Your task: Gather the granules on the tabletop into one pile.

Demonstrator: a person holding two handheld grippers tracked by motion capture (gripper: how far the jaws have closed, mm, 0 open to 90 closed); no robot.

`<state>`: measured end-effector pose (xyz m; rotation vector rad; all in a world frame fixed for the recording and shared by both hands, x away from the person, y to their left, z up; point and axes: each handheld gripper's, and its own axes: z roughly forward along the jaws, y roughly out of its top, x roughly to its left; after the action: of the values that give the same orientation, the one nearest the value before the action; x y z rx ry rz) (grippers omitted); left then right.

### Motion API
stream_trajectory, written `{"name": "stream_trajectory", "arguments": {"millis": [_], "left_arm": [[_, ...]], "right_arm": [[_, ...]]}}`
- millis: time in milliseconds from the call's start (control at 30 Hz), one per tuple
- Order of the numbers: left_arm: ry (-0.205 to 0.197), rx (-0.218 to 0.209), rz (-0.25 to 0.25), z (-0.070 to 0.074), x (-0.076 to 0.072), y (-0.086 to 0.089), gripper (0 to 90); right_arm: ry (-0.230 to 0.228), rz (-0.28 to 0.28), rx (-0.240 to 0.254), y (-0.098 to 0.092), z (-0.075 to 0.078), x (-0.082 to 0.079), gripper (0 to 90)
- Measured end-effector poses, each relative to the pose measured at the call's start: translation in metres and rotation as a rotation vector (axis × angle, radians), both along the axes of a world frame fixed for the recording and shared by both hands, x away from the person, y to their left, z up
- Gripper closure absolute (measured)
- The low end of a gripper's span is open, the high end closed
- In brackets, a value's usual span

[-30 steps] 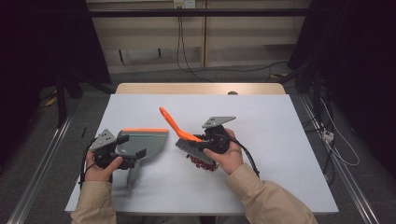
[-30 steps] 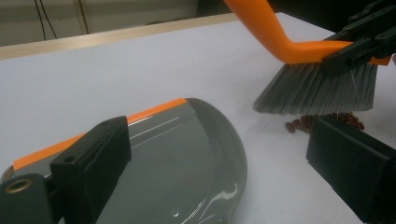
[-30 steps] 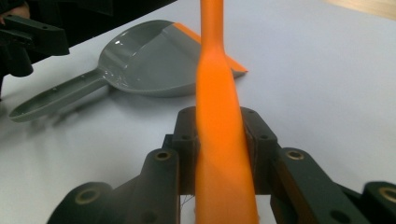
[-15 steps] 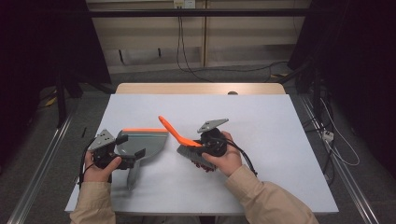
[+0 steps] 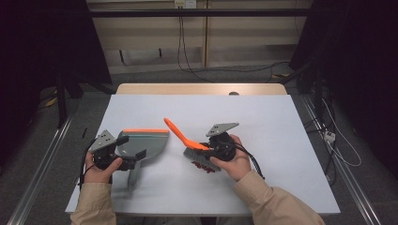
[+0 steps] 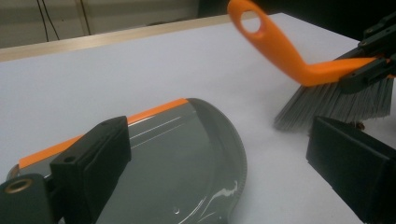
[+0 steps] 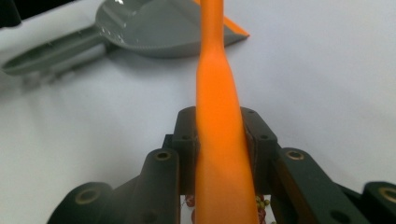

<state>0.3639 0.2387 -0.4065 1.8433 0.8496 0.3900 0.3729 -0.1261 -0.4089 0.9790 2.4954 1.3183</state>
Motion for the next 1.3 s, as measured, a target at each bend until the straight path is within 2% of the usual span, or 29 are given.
{"name": "stream_trajectory", "arguments": {"millis": [133,333,467,667,733,867,1000,1300], "left_arm": [[-0.003,-0.010,0.002,0.001,-0.001,-0.001,6.4],[-0.003,0.002,-0.002,0.001,-0.003,-0.005,5.9],[0.004,0.009,0.000,0.001,-0.005,-0.007,6.0],[0.011,0.041,-0.002,-0.003,-0.009,-0.010,6.0],[0.016,0.036,-0.004,-0.003,-0.010,-0.011,6.0],[0.015,0.047,-0.008,-0.003,-0.015,-0.013,6.0],[0.021,0.062,0.009,-0.004,-0.019,-0.012,6.0],[0.040,0.058,0.019,-0.005,-0.026,-0.009,6.2]], "right_arm": [[-0.023,-0.005,0.055,-0.010,0.008,-0.001,71.3],[-0.067,-0.035,0.086,-0.030,0.015,-0.004,71.3],[-0.071,-0.060,0.087,-0.042,0.014,-0.007,71.3],[-0.075,-0.097,0.092,-0.058,0.008,-0.013,71.3],[-0.085,-0.107,0.092,-0.062,0.007,-0.015,71.3],[-0.091,-0.121,0.079,-0.071,0.003,-0.019,71.3],[-0.093,-0.131,0.069,-0.079,-0.001,-0.021,71.3],[-0.097,-0.153,0.081,-0.088,-0.003,-0.025,71.3]]}}
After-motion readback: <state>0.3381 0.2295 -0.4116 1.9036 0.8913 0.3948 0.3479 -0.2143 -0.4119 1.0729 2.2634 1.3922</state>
